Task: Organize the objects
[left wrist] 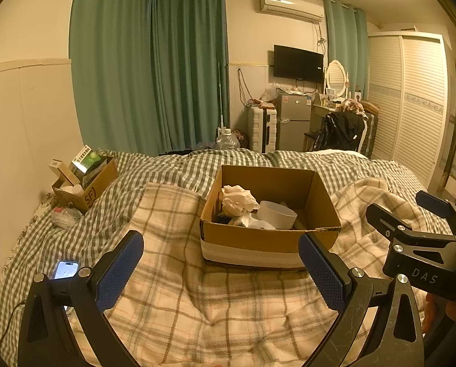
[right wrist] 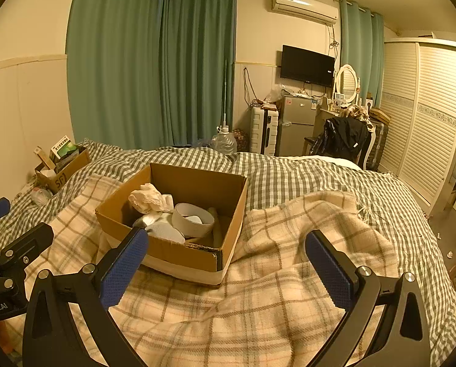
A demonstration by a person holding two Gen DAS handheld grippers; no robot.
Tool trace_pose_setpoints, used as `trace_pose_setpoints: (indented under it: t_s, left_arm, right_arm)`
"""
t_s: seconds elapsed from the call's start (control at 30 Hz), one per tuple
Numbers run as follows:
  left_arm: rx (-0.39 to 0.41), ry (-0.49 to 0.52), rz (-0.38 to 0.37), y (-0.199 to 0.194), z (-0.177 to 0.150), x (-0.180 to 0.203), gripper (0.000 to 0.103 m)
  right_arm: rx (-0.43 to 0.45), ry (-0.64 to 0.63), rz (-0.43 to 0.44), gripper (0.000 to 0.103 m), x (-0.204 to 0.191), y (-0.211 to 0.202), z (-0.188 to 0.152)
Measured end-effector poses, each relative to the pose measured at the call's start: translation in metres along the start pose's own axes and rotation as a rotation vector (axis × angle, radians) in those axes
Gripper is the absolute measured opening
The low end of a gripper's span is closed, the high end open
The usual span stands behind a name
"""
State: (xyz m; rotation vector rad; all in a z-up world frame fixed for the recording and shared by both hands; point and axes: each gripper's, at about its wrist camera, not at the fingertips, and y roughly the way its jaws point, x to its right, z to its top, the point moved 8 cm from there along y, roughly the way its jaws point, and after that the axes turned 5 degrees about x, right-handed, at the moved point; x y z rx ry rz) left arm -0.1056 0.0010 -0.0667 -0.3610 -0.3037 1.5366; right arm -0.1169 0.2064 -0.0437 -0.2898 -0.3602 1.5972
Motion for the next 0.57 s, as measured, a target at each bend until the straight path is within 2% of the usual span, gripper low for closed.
trace_pose_setpoints:
  t_s: [0.57]
  left_arm:
    - [-0.017, -0.005, -0.002, 0.0033, -0.0040, -0.0026, 0.103]
  right_arm:
    - [-0.009, -0.010, 0.001, 0.103, -0.0021, 0.0033, -0.0033]
